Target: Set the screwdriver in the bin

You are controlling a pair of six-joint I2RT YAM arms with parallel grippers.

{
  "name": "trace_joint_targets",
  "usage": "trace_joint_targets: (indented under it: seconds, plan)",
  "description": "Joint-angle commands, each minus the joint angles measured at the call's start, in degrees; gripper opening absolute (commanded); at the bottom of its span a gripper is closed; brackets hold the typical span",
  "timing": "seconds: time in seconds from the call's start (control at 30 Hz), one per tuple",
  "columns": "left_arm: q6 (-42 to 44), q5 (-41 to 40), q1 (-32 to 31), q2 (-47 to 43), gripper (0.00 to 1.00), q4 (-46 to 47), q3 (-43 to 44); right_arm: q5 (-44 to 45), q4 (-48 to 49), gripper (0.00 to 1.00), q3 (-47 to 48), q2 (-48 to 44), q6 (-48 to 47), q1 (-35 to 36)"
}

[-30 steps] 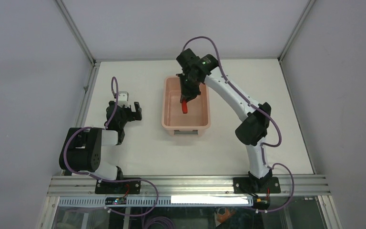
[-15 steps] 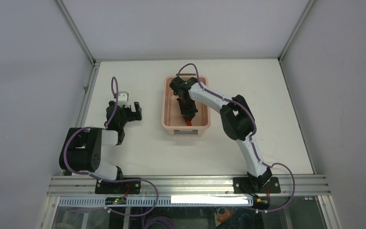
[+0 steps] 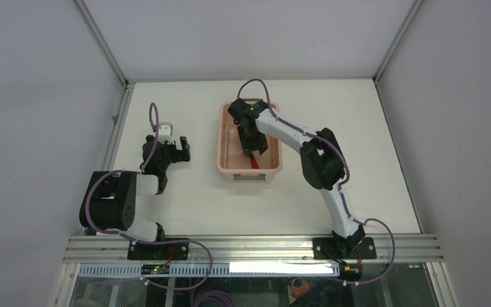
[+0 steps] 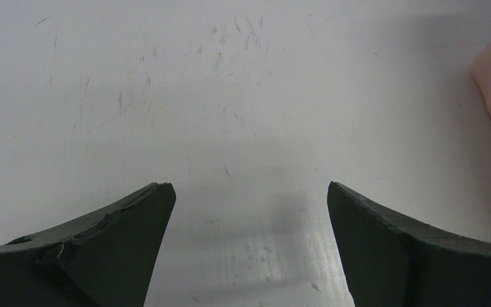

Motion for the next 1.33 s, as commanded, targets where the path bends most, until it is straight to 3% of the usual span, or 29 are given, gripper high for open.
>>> trace_joint_targets:
  seconds: [0.0,0.1,0.13,0.17,0.2,0.37,0.67,0.8,1.03,1.3]
  plan:
    - [-1.04,-0.38,-0.19,0.01,0.99,4.01,1.44,0.20,0.75,0.50,4.80,-11.47,-4.30,0.21]
    - [-1.04,-0.33,-0.15,0.05,0.99,4.01,1.44,-0.22,1.70,0.71,5.17,-16.30,-6.91,0.11]
    - [-1.04,-0.33,-0.19,0.05,0.99,4.02,1.44,-0.32,2.17,0.87,5.03,-17.97,-8.00,0.02]
    - [-1.04,-0.42,-0.15,0.03,0.99,4.01,1.42,-0.82,2.73,0.97,4.74,-19.47,-8.95,-0.05]
    - [-1.04,-0.38,-0.19,0.02,0.99,4.01,1.39,-1.45,3.26,0.99,4.44,-20.99,-9.82,-0.22]
    - [-1.04,-0.37,-0.19,0.03,0.99,4.02,1.42,-6.81,8.45,0.99,-1.55,-29.94,-12.66,-4.64]
    - [-1.10,-0.36,-0.12,0.03,0.99,4.01,1.40,-14.63,24.16,0.99,-31.78,-50.53,-9.34,-29.11]
    - [-1.04,-0.32,-0.18,0.05,0.99,4.03,1.43,-15.87,30.50,0.99,-45.81,-55.90,-9.43,-35.48]
    - [-1.04,-0.34,-0.20,0.05,0.99,4.01,1.44,-8.42,36.68,0.99,-63.12,-59.32,-5.83,-37.16]
    - [-1.04,-0.33,-0.17,0.05,0.99,4.02,1.44,-5.03,37.92,0.99,-67.21,-58.51,-3.47,-37.20]
